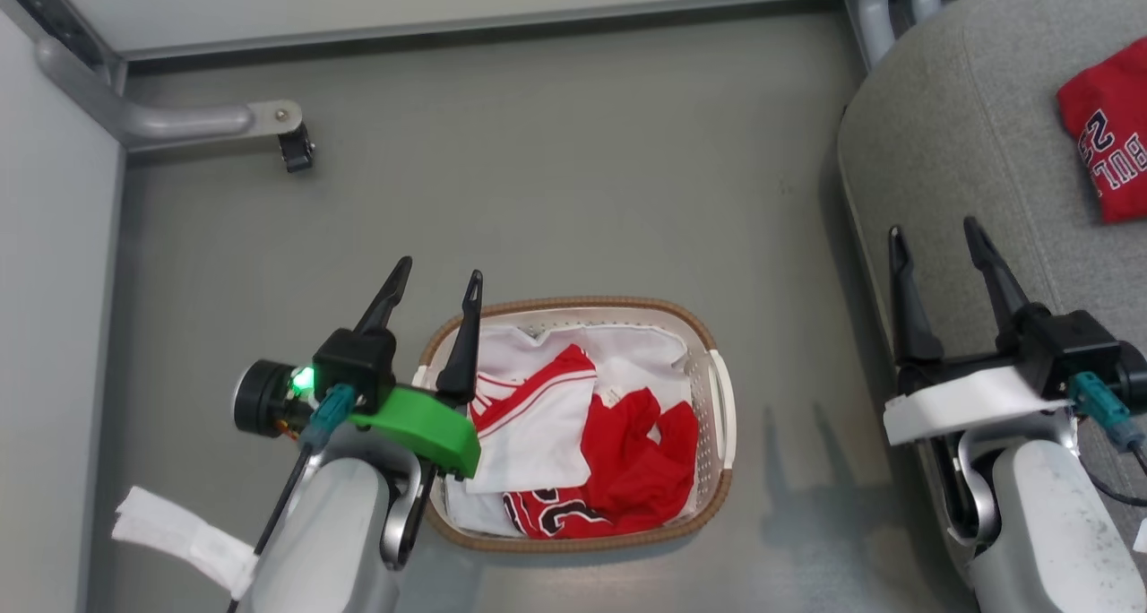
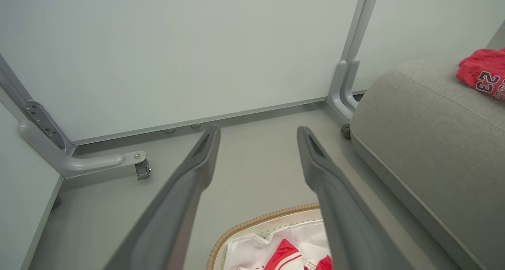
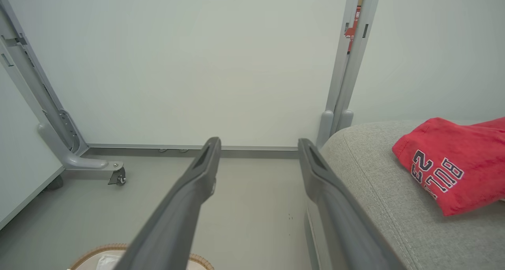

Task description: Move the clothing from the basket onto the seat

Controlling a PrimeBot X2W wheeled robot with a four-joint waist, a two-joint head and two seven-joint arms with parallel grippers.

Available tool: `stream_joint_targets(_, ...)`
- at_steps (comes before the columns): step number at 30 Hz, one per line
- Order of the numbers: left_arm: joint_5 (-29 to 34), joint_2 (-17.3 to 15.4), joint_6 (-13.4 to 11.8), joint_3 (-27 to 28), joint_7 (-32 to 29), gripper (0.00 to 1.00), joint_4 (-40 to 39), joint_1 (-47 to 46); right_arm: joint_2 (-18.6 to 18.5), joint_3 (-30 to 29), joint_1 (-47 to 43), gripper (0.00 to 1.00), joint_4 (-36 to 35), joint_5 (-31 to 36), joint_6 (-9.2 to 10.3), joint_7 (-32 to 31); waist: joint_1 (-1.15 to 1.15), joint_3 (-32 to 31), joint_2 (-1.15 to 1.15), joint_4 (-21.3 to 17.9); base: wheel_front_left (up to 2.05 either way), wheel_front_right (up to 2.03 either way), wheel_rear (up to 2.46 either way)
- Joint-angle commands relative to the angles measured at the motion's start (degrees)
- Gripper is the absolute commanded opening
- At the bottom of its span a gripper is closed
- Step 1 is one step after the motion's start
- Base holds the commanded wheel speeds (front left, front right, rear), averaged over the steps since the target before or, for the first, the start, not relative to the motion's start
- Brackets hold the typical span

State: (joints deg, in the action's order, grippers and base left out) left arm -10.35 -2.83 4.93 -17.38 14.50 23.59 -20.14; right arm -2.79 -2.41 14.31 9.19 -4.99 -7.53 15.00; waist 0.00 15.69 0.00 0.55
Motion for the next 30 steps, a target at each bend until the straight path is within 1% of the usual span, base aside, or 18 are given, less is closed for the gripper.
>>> stream_joint_targets(1, 0.8, -0.2, 0.2, -0.7, -0.3, 1.00, 1.8, -2.9, -0.2, -0.4, 1.7, 1.00, -0.7, 0.1, 0.08, 0.3, 0.00, 8.2, 0.00, -2.6, 0.00, 0.00, 0.00)
stream_joint_targets(7, 2.6, -0.2, 0.6, -4.1, -2.1, 1.00, 10.3, -9.9, -0.2, 0.1, 5.1, 1.00, -2.4, -0.7, 0.08, 0.3, 0.00, 15.7, 0.00, -5.2, 0.00, 0.00, 0.00)
stream_joint_targets(10, 3.8, -0.4, 0.8, -6.0, -3.4, 1.00, 15.5, -12.8, -0.2, 1.1, 7.0, 1.00, -3.2, -1.8, 0.08, 0.3, 0.00, 19.9, 0.00, -7.5, 0.00, 0.00, 0.00)
stream_joint_targets(15, 6.1, -1.8, 1.0, -8.3, -6.0, 1.00, 21.5, -16.0, -0.2, 2.9, 9.1, 1.00, -4.4, -3.2, 0.08, 0.3, 0.00, 24.7, 0.00, -10.0, 0.00, 0.00, 0.00)
stream_joint_targets(23, 8.8, -2.2, 1.8, -13.1, -8.5, 1.00, 29.0, -19.3, -0.2, 5.6, 11.3, 1.00, -5.3, -5.4, 0.08, 0.3, 0.00, 29.9, 0.00, -13.1, 0.00, 0.00, 0.00)
stream_joint_targets(30, 9.4, -1.6, 2.5, -18.0, -8.9, 1.00, 32.5, -21.3, -0.2, 6.8, 12.5, 1.00, -6.4, -6.7, 0.08, 0.3, 0.00, 33.2, 0.00, -15.2, 0.00, 0.00, 0.00)
